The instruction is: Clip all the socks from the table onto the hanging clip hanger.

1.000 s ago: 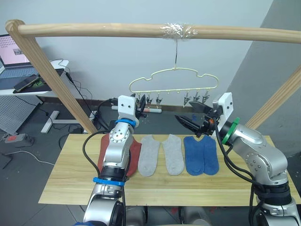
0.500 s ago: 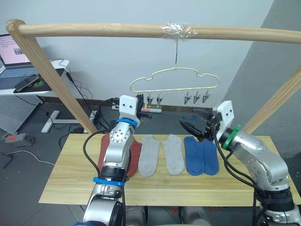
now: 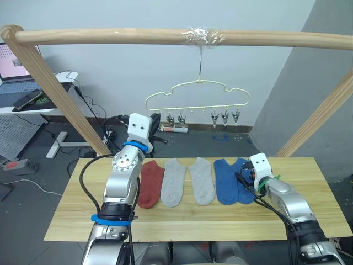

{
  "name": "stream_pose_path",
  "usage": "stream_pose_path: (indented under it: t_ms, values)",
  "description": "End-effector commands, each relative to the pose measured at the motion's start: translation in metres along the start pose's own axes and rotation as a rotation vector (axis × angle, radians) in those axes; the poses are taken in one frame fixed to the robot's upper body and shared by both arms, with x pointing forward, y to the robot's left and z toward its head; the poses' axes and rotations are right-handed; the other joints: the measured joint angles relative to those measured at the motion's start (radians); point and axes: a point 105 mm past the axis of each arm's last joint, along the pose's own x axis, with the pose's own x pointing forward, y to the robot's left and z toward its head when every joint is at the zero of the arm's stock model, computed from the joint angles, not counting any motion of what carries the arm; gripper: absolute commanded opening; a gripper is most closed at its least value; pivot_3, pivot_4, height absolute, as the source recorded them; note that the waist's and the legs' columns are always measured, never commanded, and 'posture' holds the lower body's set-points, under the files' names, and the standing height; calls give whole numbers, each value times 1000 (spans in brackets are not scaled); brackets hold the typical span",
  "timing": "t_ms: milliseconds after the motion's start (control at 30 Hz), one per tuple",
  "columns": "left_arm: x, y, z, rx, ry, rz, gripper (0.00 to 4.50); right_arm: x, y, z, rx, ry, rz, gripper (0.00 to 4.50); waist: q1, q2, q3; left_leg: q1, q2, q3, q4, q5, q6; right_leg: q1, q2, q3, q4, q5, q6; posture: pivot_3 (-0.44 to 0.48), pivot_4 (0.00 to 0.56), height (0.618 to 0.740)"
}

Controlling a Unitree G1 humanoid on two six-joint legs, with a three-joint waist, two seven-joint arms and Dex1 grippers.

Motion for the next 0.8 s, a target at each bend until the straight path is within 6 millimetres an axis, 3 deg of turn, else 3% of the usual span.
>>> stream_pose_path:
  t_ms: [33, 533, 767, 800]
  values:
    - [-6, 6, 1, -2, 6, 20, 5, 5, -14, 7, -34, -31, -67, 4500, 1, 0, 0, 0, 0, 0, 0, 0, 0, 0, 0, 0, 0, 0, 0, -46, 126, 740]
    - [-14, 8, 0, -5, 19, 46, 5, 15, 9, 6, -13, -40, 13, 4500, 1, 0, 0, 1, 0, 2, 0, 0, 0, 0, 0, 2, 1, 1, 1, -19, 124, 740]
    - [-14, 6, 0, -10, 22, 45, 5, 17, 21, -12, -39, 27, 69, 4500, 1, 0, 0, 2, 0, 3, 0, 0, 0, 0, 0, 3, 1, 1, 1, -24, 128, 740]
    - [-13, 6, 0, -10, 23, 43, 1, 17, 22, -15, -39, 35, 73, 4331, 1, 0, 0, 2, 0, 3, 0, 0, 0, 0, 0, 3, 1, 1, 1, -24, 129, 740]
